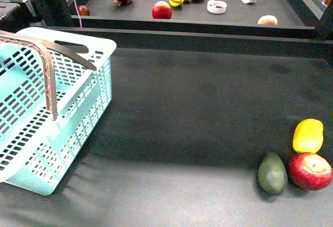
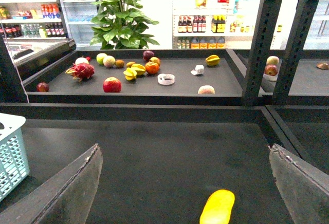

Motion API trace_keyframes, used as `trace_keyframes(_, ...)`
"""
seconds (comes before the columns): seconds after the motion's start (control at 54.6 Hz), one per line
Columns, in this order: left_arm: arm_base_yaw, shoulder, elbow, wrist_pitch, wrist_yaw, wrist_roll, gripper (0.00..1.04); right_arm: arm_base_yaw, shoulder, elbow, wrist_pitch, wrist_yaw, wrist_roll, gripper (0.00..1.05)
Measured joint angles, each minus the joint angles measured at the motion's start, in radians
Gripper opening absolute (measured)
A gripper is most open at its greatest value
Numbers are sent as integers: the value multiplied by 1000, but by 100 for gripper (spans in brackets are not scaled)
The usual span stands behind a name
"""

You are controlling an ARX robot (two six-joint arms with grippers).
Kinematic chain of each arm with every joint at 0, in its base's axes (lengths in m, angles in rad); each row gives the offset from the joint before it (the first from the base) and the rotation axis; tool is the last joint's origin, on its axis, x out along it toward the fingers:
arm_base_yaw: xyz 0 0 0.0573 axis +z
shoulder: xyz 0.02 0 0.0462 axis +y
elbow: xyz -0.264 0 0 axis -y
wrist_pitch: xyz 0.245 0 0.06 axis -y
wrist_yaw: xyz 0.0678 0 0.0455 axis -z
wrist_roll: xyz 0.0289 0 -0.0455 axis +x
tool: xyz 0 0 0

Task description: Pick mango with right arm and hold basket with left

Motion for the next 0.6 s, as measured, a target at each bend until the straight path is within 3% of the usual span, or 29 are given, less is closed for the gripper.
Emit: trace_keyframes(0.604, 0, 0, 0, 0, 0, 0, 99, 0, 0, 0, 0, 0, 0, 97)
